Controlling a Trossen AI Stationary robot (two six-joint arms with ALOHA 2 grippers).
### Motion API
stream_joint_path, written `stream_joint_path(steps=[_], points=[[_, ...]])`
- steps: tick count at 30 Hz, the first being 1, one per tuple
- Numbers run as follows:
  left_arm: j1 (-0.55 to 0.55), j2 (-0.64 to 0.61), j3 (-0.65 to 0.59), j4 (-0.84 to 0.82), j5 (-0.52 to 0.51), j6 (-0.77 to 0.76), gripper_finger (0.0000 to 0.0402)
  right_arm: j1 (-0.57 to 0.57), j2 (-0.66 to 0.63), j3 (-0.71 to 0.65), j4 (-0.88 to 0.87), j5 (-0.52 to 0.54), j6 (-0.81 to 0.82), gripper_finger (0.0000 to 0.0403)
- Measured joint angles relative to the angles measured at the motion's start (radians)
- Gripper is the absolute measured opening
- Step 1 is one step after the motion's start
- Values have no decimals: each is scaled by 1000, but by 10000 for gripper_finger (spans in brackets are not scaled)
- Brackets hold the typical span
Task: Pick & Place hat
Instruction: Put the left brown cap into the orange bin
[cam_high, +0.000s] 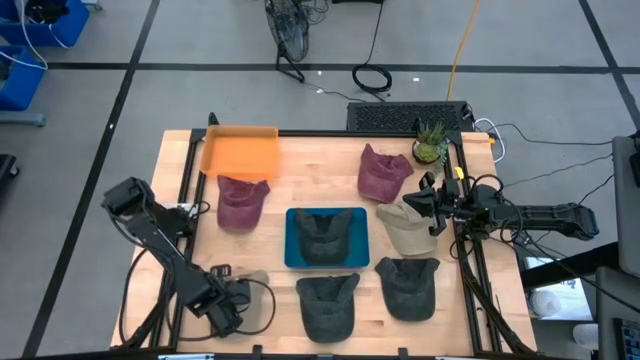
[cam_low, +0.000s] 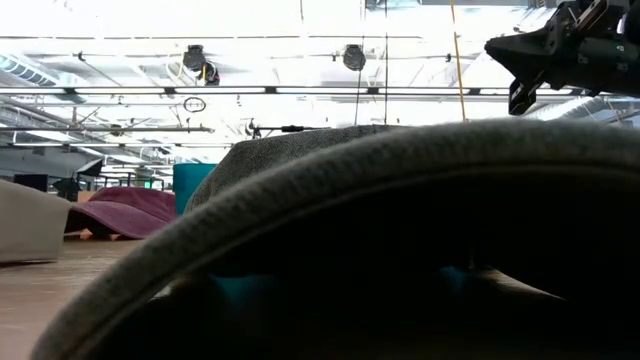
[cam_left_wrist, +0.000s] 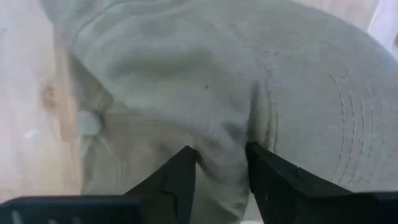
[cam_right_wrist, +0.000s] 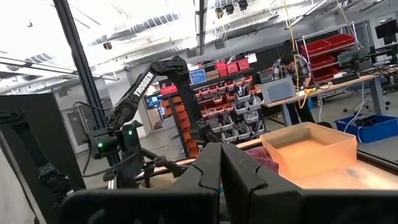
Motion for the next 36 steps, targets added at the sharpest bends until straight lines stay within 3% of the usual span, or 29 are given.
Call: stream_joint_path(steps=[10, 18, 22, 28, 32, 36], points=[[83, -71, 0, -57, 89, 92, 18, 0, 0, 0, 0, 4, -1, 0], [172, -221, 16, -270, 69, 184, 21, 0, 0, 0, 0, 4, -1, 0], [246, -291, 79, -394, -45, 337, 7, 0, 0, 0, -5, 5, -9, 0], [384, -336, 197, -545, -302, 650, 24, 0, 0, 0, -5, 5, -13, 0], [536, -336, 271, -687, -445, 797, 9, 0, 0, 0, -4, 5, -24, 0], [709, -336, 310, -697, -560, 994, 14, 0, 0, 0, -4, 5, -27, 0]])
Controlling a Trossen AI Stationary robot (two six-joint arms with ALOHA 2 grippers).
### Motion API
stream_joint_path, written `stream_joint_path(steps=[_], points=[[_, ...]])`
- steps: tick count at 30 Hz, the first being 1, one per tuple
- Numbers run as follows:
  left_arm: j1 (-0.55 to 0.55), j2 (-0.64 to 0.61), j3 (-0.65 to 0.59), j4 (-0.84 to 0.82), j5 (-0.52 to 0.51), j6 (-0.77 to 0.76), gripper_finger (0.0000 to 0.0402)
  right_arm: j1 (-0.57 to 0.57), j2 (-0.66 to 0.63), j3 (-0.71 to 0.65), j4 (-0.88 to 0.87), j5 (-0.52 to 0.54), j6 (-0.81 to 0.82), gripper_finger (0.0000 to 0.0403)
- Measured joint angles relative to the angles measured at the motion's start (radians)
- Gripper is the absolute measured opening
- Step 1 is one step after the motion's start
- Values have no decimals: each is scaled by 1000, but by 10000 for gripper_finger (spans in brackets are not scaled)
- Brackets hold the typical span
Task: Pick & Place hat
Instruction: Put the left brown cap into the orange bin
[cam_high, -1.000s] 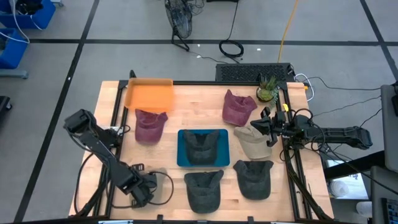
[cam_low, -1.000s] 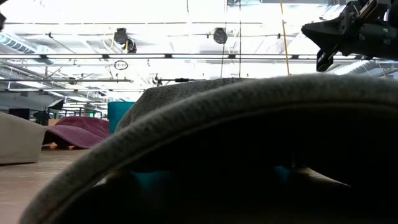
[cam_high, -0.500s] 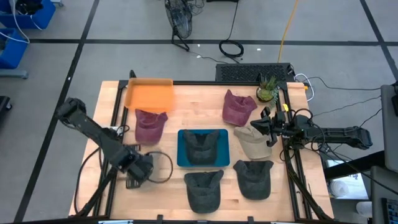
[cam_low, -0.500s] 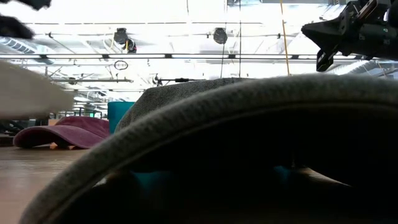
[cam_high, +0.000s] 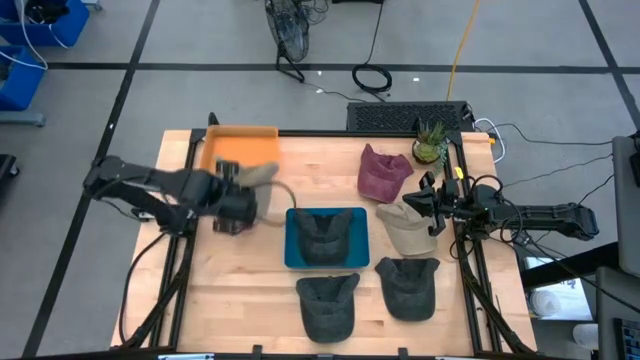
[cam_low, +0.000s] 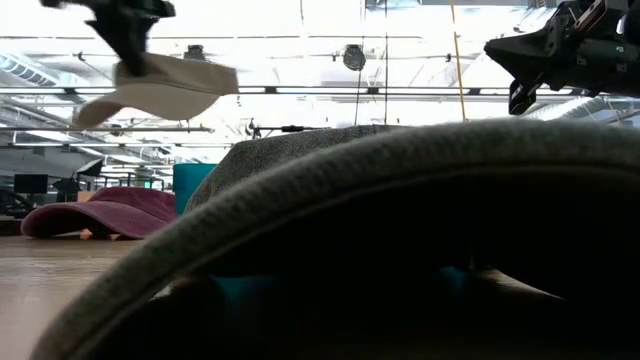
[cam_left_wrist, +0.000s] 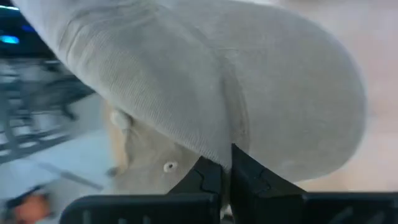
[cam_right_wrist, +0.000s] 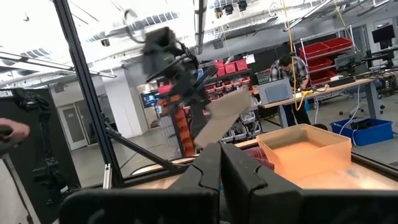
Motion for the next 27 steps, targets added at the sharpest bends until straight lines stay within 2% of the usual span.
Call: stream_joint_path(steps=[5, 10, 14, 19, 23, 27], points=[[211, 0, 10, 52, -113, 334, 15, 0, 0, 0, 0, 0, -5, 0], [455, 0, 9, 215, -116, 583, 11, 0, 0, 0, -1, 0, -12, 0], [653, 0, 7, 329, 22, 716, 22, 0, 0, 0, -15, 0, -19, 0], [841, 1, -31, 453, 144, 804, 7, 0, 0, 0, -38, 0, -19, 0], [922, 1, -79, 527, 208, 848, 19, 0, 0, 0, -49, 1, -23, 0], [946, 2, -153, 605, 246, 882, 8, 0, 0, 0, -50, 2, -22, 0]])
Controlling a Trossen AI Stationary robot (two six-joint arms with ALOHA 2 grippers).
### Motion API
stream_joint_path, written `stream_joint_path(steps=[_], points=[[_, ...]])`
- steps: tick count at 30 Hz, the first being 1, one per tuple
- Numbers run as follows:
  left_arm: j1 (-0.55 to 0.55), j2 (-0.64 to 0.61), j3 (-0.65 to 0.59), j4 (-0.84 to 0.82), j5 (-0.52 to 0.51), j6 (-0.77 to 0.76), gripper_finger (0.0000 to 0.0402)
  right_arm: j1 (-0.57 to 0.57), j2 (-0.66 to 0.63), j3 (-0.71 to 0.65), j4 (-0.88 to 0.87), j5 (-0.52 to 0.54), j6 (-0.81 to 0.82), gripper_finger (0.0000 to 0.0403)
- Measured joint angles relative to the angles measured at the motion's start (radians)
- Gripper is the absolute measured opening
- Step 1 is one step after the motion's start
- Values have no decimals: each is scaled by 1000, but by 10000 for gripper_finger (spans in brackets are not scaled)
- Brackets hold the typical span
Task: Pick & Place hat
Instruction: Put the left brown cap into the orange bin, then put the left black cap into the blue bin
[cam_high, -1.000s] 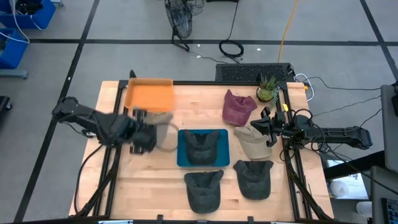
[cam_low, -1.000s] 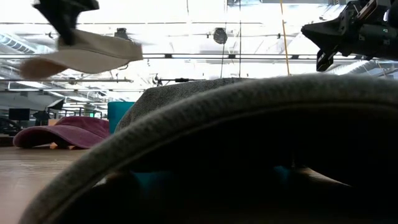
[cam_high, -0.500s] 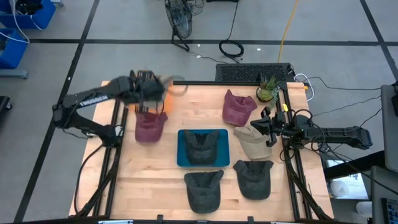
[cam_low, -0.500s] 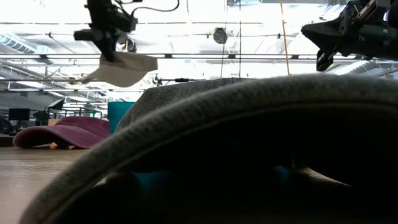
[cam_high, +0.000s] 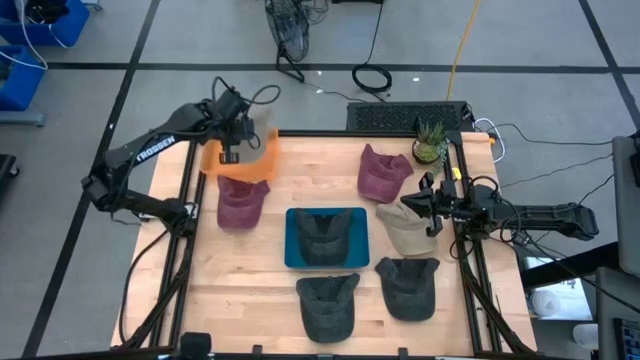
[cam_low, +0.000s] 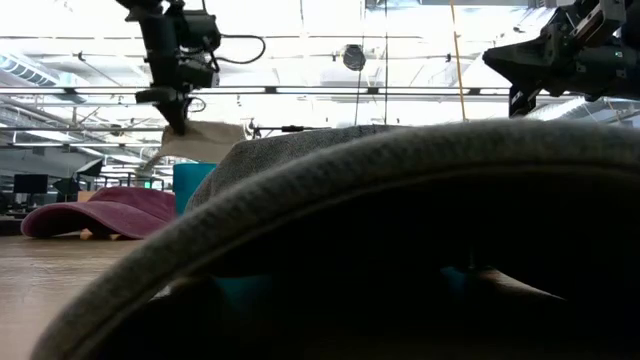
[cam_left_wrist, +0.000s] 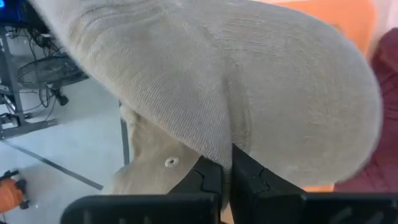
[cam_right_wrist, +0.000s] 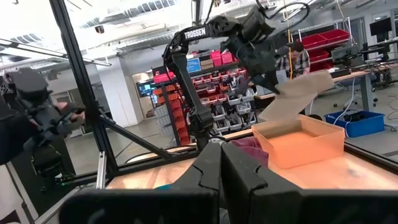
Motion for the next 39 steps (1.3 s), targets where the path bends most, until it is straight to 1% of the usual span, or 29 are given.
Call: stream_joint_path(steps=[3, 7, 9, 12, 14, 16, 20, 22, 25, 27, 30, 34, 39], points=[[9, 0, -74, 78, -3, 30, 10, 0, 0, 0, 0, 3, 0, 0], [20, 0, -182, 156, -37, 103, 21, 0, 0, 0, -6, 49, 0, 0], [20, 0, -224, 199, -54, 127, 18, 0, 0, 0, -12, 70, 0, 0], [20, 0, -259, 254, -52, 127, 7, 0, 0, 0, -23, 77, 0, 0], [20, 0, -270, 259, -49, 118, 8, 0, 0, 0, -29, 78, 0, 0], [20, 0, -272, 260, -49, 102, 17, 0, 0, 0, -30, 78, 0, 0], [20, 0, -272, 245, -54, 16, 32, 0, 0, 0, -30, 78, 0, 0], [20, 0, -272, 233, -47, -14, 28, 0, 0, 0, -29, 78, 0, 0], [20, 0, -272, 200, -2, -26, 11, 0, 0, 0, -29, 78, 0, 0], [20, 0, -272, 195, 23, -47, 7, 0, 0, 0, -29, 78, 1, 0], [20, 0, -272, 195, 48, -71, 22, 0, 0, 0, -29, 77, 2, 0], [20, 0, -272, 195, 50, -72, 47, 0, 0, 0, -29, 77, 3, 0], [20, 0, -272, 198, 49, -84, 62, 0, 0, 0, -29, 76, 1, 0]])
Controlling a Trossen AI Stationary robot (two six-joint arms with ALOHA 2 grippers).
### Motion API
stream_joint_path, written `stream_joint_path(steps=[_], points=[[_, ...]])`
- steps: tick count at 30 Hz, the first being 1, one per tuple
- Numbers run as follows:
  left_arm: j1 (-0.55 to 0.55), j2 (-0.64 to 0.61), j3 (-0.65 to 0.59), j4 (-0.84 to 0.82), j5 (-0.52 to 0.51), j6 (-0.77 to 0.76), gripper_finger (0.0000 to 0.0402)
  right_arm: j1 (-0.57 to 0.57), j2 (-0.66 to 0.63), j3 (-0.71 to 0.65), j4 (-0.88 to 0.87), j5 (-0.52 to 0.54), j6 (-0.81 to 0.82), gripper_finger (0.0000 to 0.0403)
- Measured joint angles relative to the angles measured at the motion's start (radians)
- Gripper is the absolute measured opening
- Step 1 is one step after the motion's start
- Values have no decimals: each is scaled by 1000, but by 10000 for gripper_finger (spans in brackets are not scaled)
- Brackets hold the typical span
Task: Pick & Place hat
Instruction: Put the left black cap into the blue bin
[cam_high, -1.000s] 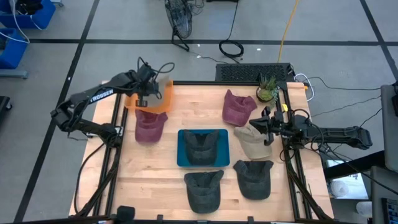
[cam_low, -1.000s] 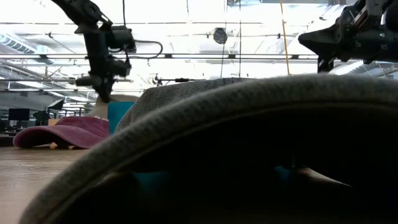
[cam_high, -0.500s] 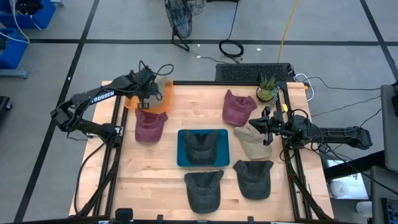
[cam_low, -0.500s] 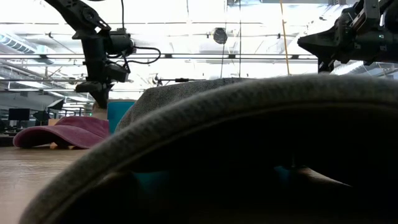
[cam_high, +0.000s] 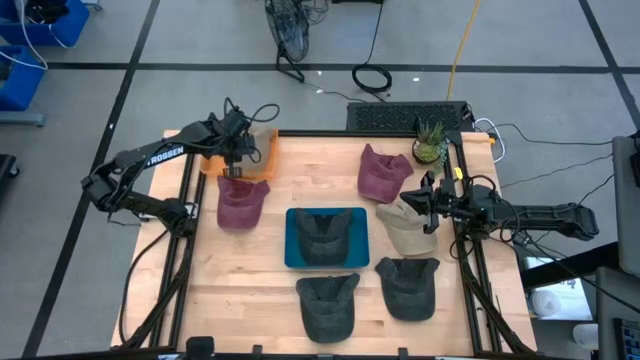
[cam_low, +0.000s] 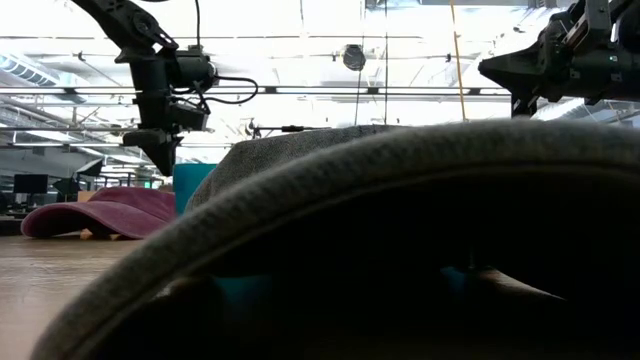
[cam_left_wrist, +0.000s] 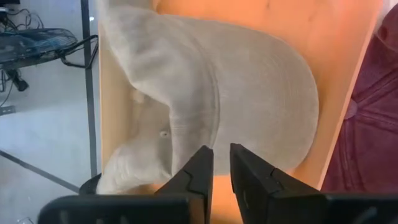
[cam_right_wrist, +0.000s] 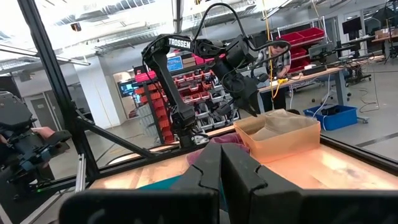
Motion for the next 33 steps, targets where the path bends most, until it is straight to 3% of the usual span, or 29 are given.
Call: stream_joint_path(steps=[9, 14, 23, 27, 33], points=[[-8, 0, 0, 0, -5, -45, 97, 0, 0, 0, 0, 0, 0, 0], [-64, -7, 1, 1, -45, -133, 102, 0, 0, 0, 0, 1, -6, 0], [-208, -71, 80, 13, -46, -497, 102, 0, 0, 0, 16, 26, 8, 0], [-271, -168, 50, 145, 73, -635, 102, 1, 2, 0, 72, 24, 11, 0], [-342, -341, -192, 649, 375, -629, 102, 25, 44, 0, 224, 20, 46, 0]])
